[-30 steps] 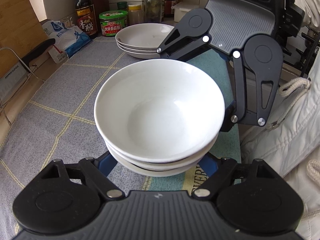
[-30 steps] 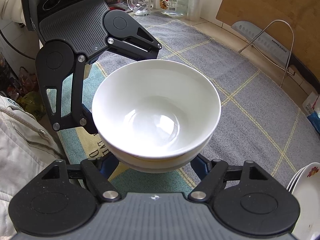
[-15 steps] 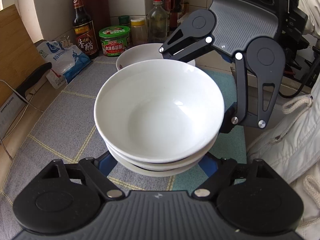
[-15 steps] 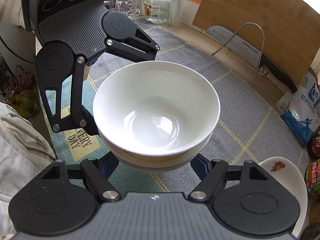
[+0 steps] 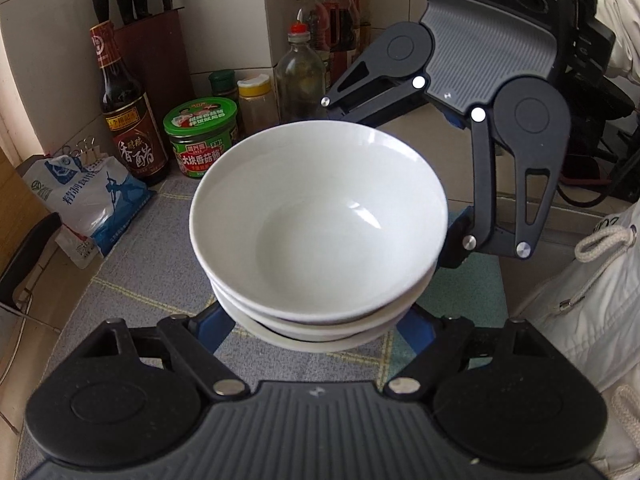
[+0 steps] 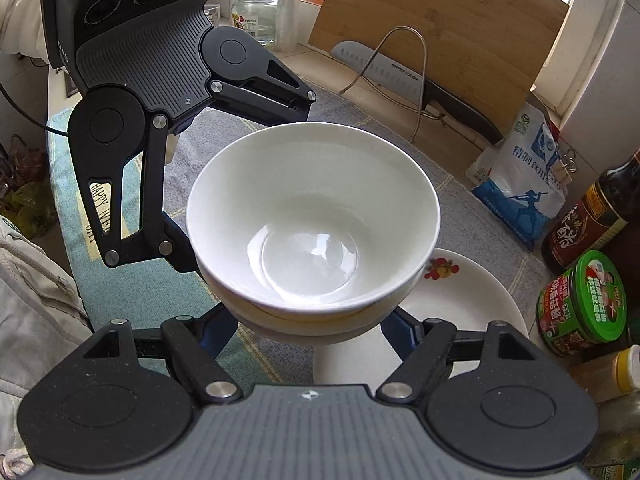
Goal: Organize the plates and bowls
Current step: 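Lift the bowl stack with both grippers and carry it over the plate stack, then lower the bowl stack onto the plates and open both grippers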
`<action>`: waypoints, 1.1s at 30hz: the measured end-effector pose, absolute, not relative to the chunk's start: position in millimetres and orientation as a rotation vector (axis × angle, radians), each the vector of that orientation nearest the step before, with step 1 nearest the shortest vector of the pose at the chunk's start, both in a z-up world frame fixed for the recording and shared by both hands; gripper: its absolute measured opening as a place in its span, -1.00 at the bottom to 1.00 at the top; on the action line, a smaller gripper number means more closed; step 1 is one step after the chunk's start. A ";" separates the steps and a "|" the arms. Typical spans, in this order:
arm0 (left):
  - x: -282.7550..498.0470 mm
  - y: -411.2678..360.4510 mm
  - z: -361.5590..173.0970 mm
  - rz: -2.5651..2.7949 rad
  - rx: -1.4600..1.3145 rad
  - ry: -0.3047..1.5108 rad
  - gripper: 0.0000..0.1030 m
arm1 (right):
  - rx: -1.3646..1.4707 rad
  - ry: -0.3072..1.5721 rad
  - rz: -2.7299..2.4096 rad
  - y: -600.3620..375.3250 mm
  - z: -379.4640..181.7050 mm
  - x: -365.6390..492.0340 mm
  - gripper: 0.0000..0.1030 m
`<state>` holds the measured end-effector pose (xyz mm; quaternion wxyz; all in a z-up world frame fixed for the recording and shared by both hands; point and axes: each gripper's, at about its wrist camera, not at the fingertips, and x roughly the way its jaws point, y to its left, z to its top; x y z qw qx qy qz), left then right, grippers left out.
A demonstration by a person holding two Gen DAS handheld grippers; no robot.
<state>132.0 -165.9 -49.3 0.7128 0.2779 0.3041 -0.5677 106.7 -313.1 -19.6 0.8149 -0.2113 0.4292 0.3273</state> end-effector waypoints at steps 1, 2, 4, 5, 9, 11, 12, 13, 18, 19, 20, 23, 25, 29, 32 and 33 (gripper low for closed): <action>131.8 -171.3 -49.9 -1.260 0.618 0.672 0.67 | -0.450 0.915 0.693 -319.0 -19.6 107.3 0.59; 132.2 -178.7 -50.5 -1.263 0.621 0.669 0.67 | -0.450 0.915 0.688 -323.4 -19.7 107.8 0.59; 134.5 -190.2 -51.7 -1.268 0.624 0.666 0.67 | -0.449 0.915 0.676 -333.2 -20.6 108.6 0.59; 135.5 -196.1 -52.5 -1.270 0.628 0.663 0.67 | -0.450 0.915 0.672 -334.7 -21.3 108.7 0.59; 140.6 -216.0 -56.7 -1.281 0.635 0.659 0.67 | -0.447 0.921 0.652 -347.5 -25.5 110.3 0.59; 143.1 -224.7 -59.5 -1.284 0.641 0.658 0.67 | -0.446 0.923 0.641 -351.5 -29.1 112.3 0.59; 144.8 -228.9 -61.2 -1.286 0.643 0.659 0.67 | -0.444 0.927 0.637 -354.2 -31.1 114.2 0.59; 146.4 -232.1 -62.9 -1.287 0.645 0.660 0.67 | -0.443 0.929 0.633 -356.6 -33.1 115.3 0.59; 154.1 -244.9 -72.1 -1.289 0.648 0.674 0.67 | -0.439 0.941 0.624 -366.9 -40.6 121.5 0.59; 155.4 -246.5 -73.8 -1.288 0.649 0.677 0.67 | -0.436 0.945 0.624 -368.2 -42.7 124.0 0.59; 156.6 -248.0 -75.3 -1.286 0.649 0.681 0.67 | -0.435 0.947 0.625 -369.3 -43.9 125.2 0.59; 159.2 -250.5 -78.2 -1.286 0.649 0.691 0.67 | -0.425 0.955 0.631 -372.5 -46.7 127.9 0.59; 160.2 -252.2 -78.8 -1.284 0.651 0.693 0.67 | -0.424 0.957 0.632 -374.3 -48.3 130.4 0.59; 162.3 -255.7 -79.3 -1.284 0.647 0.698 0.67 | -0.415 0.964 0.633 -378.2 -48.5 133.0 0.59; 164.2 -256.0 -80.6 -1.286 0.639 0.705 0.67 | -0.411 0.970 0.632 -379.9 -49.9 136.3 0.59; 164.8 -255.8 -81.3 -1.285 0.638 0.706 0.67 | -0.411 0.970 0.629 -380.1 -50.6 136.9 0.59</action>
